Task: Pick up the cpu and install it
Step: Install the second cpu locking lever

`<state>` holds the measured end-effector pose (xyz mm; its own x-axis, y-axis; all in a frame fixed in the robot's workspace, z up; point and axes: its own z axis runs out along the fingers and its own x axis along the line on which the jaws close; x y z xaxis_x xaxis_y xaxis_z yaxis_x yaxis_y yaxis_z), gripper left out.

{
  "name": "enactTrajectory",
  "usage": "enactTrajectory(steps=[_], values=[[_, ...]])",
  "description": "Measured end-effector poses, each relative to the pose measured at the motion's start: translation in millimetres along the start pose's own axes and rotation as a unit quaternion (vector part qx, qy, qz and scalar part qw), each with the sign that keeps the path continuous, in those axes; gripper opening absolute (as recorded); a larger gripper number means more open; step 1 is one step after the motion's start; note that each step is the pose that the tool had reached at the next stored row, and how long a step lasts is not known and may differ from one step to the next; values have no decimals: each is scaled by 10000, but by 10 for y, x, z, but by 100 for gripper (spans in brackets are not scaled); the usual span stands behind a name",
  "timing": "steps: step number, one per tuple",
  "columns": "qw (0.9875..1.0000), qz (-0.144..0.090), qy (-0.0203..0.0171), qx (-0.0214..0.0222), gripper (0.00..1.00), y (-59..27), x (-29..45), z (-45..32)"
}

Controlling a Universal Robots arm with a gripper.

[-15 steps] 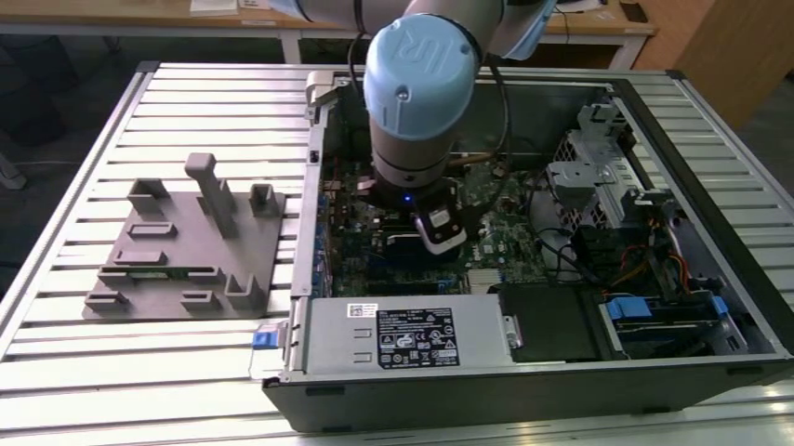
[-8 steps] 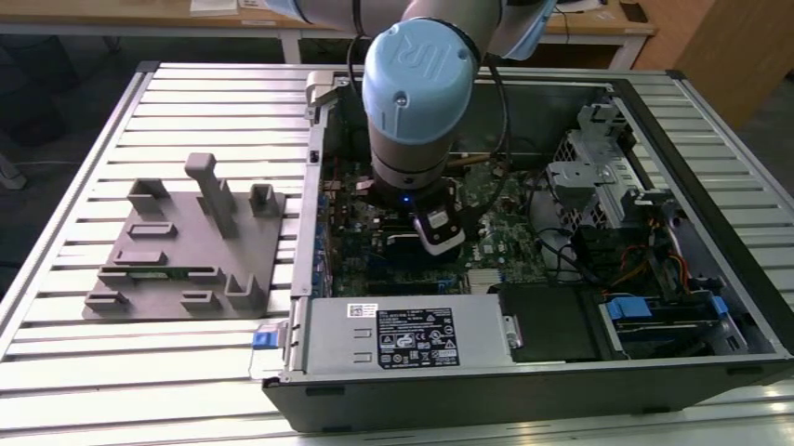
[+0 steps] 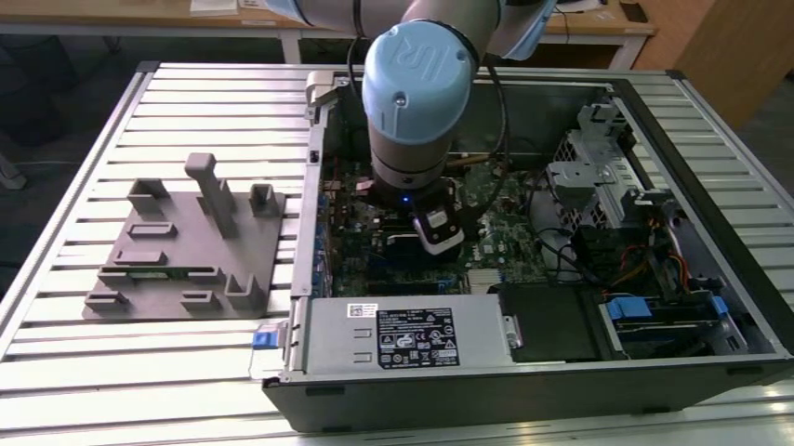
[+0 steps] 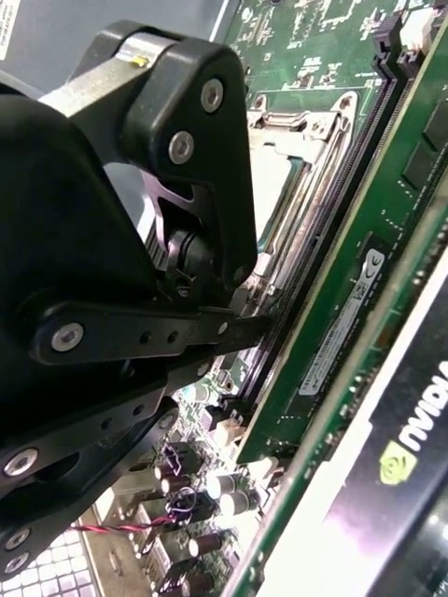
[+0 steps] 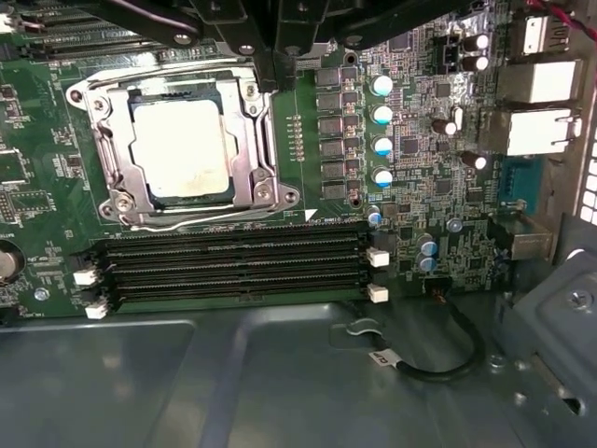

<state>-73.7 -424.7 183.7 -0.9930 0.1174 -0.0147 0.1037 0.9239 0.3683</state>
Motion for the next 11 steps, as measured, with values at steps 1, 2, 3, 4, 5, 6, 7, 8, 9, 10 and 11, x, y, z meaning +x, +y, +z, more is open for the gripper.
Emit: enactTrajectory(steps=[1, 2, 3, 4, 5, 6, 7, 8, 9, 10, 11], values=[[10000, 0, 0, 5, 11, 1, 1, 4], [10000, 0, -1, 9, 11, 2, 1, 6], [10000, 0, -1, 10, 11, 3, 1, 6], [10000, -1, -1, 10, 11, 3, 1, 6], [10000, 0, -1, 11, 11, 3, 2, 6], [10000, 0, -1, 10, 11, 3, 1, 7], [10000, 0, -1, 11, 11, 3, 1, 7], [10000, 0, -1, 11, 11, 3, 1, 6], [10000, 0, -1, 11, 11, 5, 1, 4], [10000, 0, -1, 12, 11, 7, 1, -3], [10000, 0, -2, 10, 11, 12, 1, -14]])
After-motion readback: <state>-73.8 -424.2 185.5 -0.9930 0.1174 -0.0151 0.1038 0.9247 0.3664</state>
